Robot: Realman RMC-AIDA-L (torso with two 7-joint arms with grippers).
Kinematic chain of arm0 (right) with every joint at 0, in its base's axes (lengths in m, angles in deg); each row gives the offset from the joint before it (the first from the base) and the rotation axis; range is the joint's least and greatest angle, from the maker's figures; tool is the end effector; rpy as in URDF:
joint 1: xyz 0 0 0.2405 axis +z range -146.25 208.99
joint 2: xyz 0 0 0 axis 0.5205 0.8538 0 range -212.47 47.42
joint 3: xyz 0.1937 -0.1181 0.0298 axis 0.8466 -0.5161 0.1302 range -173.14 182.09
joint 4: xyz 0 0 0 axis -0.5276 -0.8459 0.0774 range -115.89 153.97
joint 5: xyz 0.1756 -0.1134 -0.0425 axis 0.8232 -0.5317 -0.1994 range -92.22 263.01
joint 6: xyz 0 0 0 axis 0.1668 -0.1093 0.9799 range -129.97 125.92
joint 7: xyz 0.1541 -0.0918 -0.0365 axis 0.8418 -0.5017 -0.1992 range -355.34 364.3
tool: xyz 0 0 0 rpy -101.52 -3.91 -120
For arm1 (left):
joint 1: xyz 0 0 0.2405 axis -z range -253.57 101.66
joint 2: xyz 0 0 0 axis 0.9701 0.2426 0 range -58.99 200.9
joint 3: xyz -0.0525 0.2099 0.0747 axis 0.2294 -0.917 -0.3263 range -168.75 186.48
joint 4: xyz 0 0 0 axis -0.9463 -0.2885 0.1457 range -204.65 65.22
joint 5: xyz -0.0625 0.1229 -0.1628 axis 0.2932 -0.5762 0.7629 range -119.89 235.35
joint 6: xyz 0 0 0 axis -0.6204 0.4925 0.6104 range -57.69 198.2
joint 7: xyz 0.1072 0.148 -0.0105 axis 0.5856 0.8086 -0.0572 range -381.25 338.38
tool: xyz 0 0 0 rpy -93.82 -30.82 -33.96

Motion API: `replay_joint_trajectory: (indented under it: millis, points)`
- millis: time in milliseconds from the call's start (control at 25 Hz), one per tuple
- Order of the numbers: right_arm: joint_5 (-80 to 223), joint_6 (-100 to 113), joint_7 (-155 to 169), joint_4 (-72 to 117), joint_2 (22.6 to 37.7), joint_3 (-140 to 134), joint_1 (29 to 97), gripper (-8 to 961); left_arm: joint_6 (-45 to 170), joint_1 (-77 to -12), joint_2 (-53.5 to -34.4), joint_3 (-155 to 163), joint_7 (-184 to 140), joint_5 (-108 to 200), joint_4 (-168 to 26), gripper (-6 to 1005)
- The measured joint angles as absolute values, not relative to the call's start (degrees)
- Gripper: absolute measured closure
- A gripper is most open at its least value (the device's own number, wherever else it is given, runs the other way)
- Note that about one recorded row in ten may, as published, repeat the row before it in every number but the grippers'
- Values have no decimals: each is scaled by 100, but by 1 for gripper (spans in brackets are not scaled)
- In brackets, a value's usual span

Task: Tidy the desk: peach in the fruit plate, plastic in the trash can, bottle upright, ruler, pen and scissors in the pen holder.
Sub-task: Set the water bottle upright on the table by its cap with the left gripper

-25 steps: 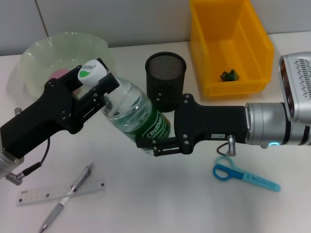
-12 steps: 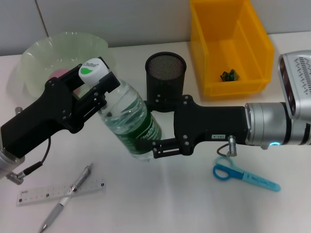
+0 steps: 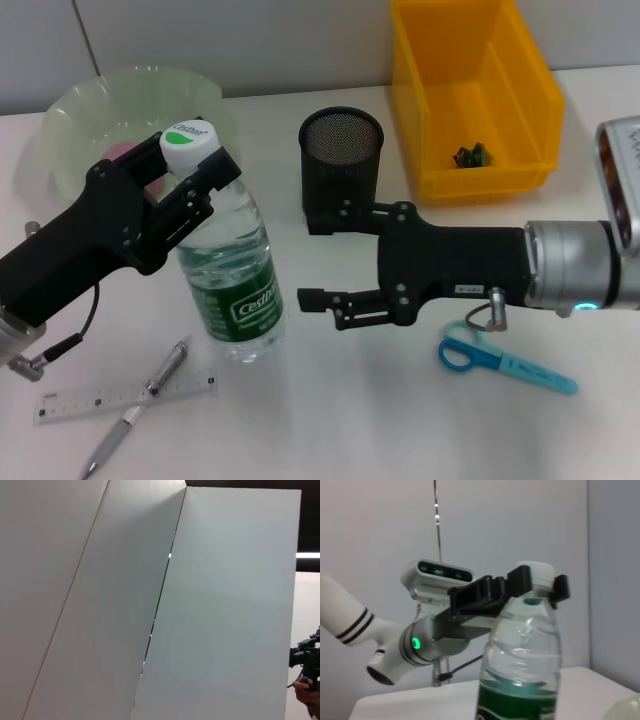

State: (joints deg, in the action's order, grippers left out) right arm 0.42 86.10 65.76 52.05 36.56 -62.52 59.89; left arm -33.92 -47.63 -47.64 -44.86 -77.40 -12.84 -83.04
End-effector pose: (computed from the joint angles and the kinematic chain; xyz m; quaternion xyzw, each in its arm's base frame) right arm 0.1683 0.3118 -0.0571 -0.9363 0.0579 0.3352 0.0876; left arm -0.1765 0.2958 -0.0096 -0.8133 -0.1428 -0.5443 0.1477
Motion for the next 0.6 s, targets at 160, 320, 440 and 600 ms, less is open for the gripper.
replay_joint_trajectory:
  millis: [160,320,440,600]
  points:
    - [60,8608,6578,5313,3648,-5943,5705,129,-3357,-4773,-4741,-4472,-7624,-1284,-8318,554]
    - [63,8669,6580,5334,3648,-5413,5369,129,-3215,-4775,-4734,-4362,-7151,-1284,-8318,553]
    - [64,8717,6579,5353,3648,-5266,5241,129,-3115,-4775,-4734,-4319,-7052,-1284,-8322,553]
    - [63,8837,6556,5355,3648,-5071,5080,128,-2603,-4774,-4734,-4232,-6842,-1284,-8455,553]
